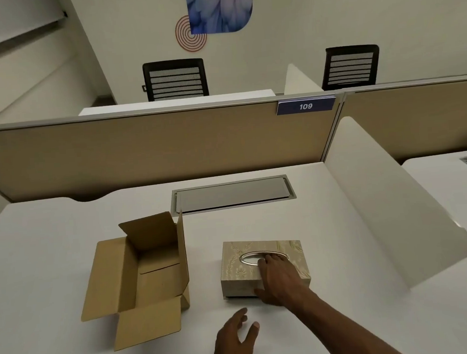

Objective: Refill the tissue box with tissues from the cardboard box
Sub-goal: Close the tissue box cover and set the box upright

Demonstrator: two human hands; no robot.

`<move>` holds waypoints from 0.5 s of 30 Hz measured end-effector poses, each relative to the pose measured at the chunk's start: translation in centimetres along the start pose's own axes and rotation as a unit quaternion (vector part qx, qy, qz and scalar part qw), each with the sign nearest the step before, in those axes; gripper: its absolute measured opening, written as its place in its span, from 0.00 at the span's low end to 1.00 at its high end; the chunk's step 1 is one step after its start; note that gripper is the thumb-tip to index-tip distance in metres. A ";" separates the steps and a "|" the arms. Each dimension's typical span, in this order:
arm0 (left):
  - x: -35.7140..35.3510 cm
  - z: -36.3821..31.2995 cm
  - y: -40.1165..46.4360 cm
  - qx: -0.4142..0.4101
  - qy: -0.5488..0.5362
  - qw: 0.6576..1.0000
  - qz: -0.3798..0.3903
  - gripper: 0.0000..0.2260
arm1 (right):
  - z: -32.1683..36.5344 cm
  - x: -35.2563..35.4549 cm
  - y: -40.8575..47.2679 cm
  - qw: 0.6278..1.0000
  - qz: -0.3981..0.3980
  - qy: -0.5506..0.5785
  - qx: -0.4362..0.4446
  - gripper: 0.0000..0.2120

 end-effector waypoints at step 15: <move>4.7 -3.4 1.1 -0.034 -0.028 0.992 -0.122 0.31 | 0.6 -1.1 -3.4 0.989 -0.150 -0.005 -0.005 0.25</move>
Point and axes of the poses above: each hand's wrist, its own y-axis towards the middle knuckle, its own x-axis out of the back of the hand, z = x × y, the point moved 4 cm from there along y, towards the middle knuckle, and after that the axes turned 13 degrees about x, right-handed, at the moved point
